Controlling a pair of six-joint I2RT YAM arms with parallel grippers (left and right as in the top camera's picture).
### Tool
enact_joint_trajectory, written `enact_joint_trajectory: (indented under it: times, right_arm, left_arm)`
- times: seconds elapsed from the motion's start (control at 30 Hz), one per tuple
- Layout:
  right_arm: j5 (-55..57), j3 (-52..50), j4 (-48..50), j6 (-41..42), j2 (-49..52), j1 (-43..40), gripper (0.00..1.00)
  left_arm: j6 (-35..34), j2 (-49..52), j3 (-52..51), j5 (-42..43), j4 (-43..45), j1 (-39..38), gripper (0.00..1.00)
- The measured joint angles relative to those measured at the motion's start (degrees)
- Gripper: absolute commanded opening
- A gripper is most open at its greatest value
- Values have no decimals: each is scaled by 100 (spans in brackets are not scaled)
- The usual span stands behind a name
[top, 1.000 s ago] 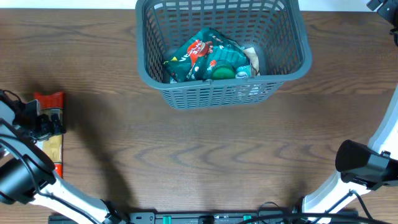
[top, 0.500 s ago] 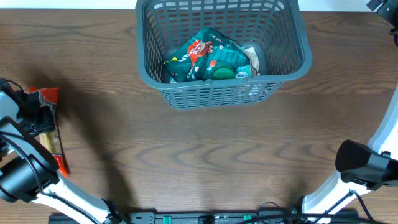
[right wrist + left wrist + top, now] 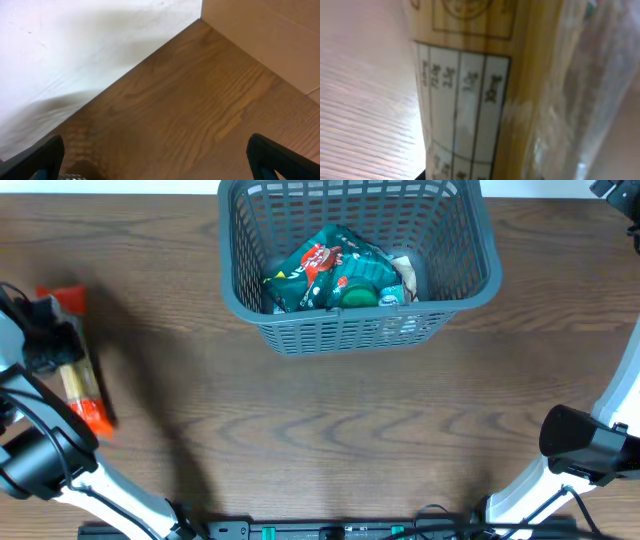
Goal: Pack container
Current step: 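Grasp the orange-beige snack pack with the left gripper, then lift the snack pack with the left gripper and drop it into the basket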
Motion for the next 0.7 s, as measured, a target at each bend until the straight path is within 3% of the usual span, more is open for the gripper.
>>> enact_joint_trajectory:
  times: [0.3, 0.5, 0.7]
  right_arm:
    - [0, 0, 0, -2, 0, 0, 99]
    - [0, 0, 0, -2, 0, 0, 99]
    - [0, 0, 0, -2, 0, 0, 99]
  left_arm:
    - [-166, -1488, 656, 616, 221, -302, 6]
    - [-166, -2343, 1132, 774, 575, -1176, 6]
    - [-166, -2553, 1775, 935, 863, -2264, 6]
